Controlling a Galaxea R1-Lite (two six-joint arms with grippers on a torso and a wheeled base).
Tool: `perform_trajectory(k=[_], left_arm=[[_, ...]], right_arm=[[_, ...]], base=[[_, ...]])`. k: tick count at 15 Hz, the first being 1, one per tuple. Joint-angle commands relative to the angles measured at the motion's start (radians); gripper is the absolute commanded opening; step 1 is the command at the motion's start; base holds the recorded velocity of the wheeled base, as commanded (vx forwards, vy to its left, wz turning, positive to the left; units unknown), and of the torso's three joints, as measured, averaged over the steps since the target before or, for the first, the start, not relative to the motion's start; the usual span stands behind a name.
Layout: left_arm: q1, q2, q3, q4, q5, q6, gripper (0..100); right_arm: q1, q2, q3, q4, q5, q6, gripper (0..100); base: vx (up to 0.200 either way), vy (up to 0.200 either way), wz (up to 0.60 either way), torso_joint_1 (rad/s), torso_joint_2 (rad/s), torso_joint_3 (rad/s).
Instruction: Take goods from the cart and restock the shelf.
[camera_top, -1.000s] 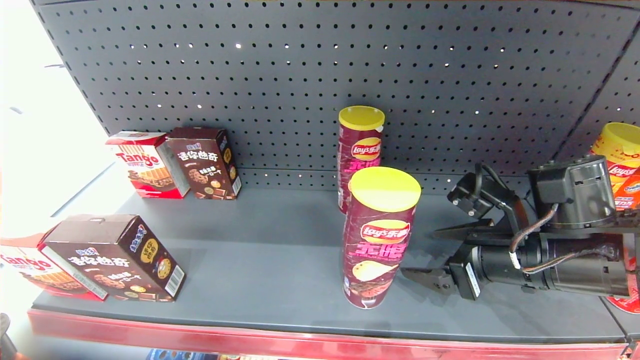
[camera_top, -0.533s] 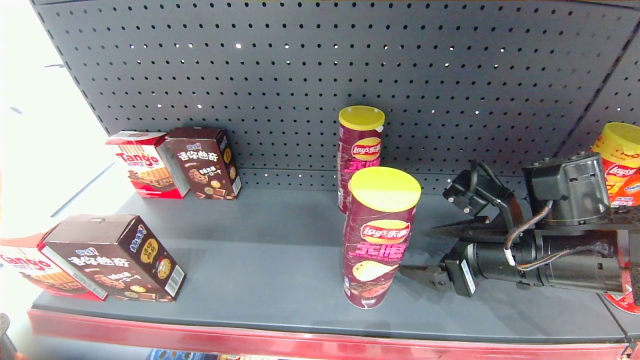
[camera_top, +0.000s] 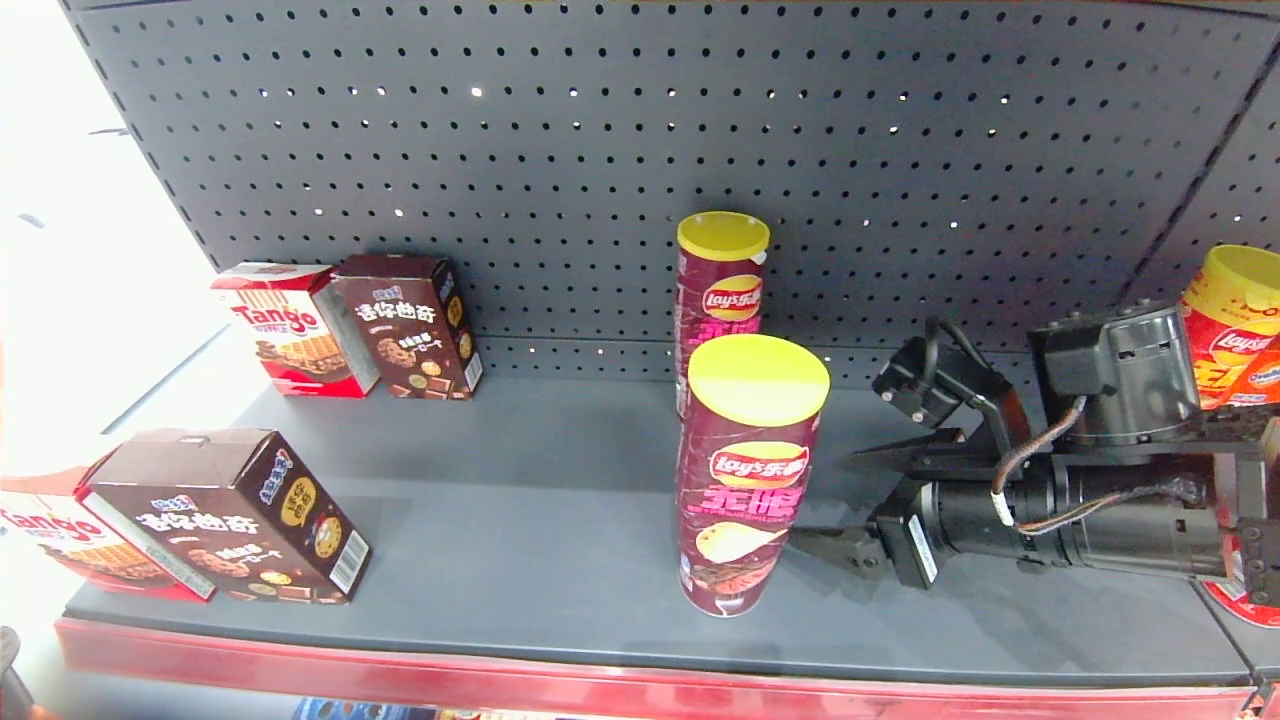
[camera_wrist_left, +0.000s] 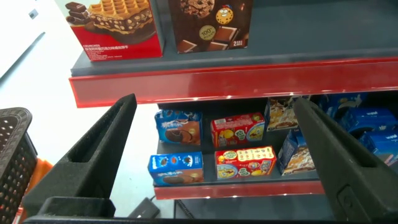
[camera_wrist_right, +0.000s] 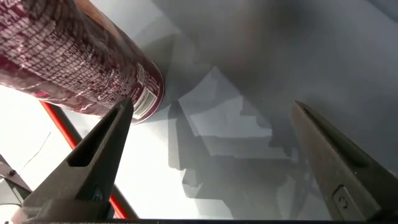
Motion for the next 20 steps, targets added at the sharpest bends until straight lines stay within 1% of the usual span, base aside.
perform_trajectory(k=[1,8,10,12,13,16,18,20], left_arm=[[0.000,0.001,0.000,0.000,0.000,0.000,100],[0.000,0.001,0.000,0.000,-0.002,0.003,100],[0.000,0.001,0.000,0.000,-0.002,0.003,100],[0.000,0.001,0.000,0.001,-0.002,0.003,100],[0.000,0.001,0.000,0.001,-0.002,0.003,100],[0.000,0.001,0.000,0.000,-0.002,0.001,100],[0.000,0.001,0.000,0.000,-0.002,0.001,100],[0.000,0.001,0.000,0.001,-0.002,0.001,100]], right_arm=[[0.009,0.019,-0.012,-0.001,-0.001,0.000,100],[-0.008,-0.013,-0.006,-0.036,-0.004,0.001,100],[-0.003,-0.035,0.005,-0.037,-0.032,0.000,100],[-0.002,-0.061,0.031,-0.037,-0.035,0.000,100],[0.004,-0.101,0.065,-0.036,-0.035,0.000,100],[0.020,-0.193,0.112,-0.034,-0.035,0.000,100],[0.020,-0.266,0.138,-0.034,-0.024,0.001,100],[0.015,-0.371,0.192,-0.031,-0.001,0.008,100]], base=[[0.000,0.000,0.00,0.000,0.00,0.000],[0.000,0.000,0.00,0.000,0.00,0.000],[0.000,0.000,0.00,0.000,0.00,0.000],[0.000,0.000,0.00,0.000,0.00,0.000],[0.000,0.000,0.00,0.000,0.00,0.000],[0.000,0.000,0.00,0.000,0.00,0.000],[0.000,0.000,0.00,0.000,0.00,0.000],[0.000,0.000,0.00,0.000,0.00,0.000]])
